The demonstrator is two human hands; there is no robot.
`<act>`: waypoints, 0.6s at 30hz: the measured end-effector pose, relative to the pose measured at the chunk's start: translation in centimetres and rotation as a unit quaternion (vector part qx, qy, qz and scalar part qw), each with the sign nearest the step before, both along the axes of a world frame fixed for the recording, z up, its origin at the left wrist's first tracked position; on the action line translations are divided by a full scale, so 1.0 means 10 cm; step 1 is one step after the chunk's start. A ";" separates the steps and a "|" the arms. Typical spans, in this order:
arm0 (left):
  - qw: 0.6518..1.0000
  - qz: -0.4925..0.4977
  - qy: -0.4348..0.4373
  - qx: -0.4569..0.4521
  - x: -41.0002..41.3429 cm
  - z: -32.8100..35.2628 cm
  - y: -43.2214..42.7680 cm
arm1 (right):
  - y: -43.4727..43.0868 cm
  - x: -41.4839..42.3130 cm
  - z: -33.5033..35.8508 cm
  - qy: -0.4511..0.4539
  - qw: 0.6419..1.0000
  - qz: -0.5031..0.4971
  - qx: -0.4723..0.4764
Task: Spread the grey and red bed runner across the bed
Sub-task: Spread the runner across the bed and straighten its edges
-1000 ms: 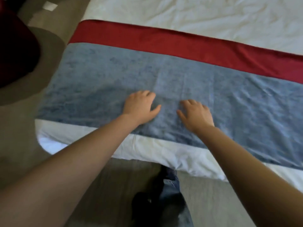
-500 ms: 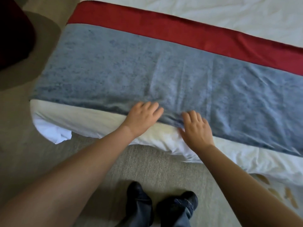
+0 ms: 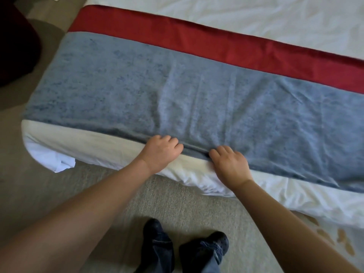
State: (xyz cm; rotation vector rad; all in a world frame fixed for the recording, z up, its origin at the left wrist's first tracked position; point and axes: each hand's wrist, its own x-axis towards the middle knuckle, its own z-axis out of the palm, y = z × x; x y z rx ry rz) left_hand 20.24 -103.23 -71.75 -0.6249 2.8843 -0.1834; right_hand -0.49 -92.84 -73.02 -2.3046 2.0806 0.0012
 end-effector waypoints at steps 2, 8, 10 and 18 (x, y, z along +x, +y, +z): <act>1.000 -0.015 0.011 0.001 -0.17 -0.01 0.10 | 0.15 -0.16 -0.02 0.003 1.000 -0.027 -0.014; 0.997 -0.062 0.049 -0.009 -1.15 -0.02 0.48 | 0.71 -1.11 -0.04 0.046 0.994 -0.096 -0.035; 0.996 -0.068 0.059 -0.004 -1.48 -0.01 0.60 | 0.84 -1.44 -0.03 0.049 0.992 -0.110 -0.044; 0.992 -0.070 0.054 0.088 -1.88 -0.09 0.86 | 1.10 -1.78 0.01 -0.027 0.998 -0.048 0.003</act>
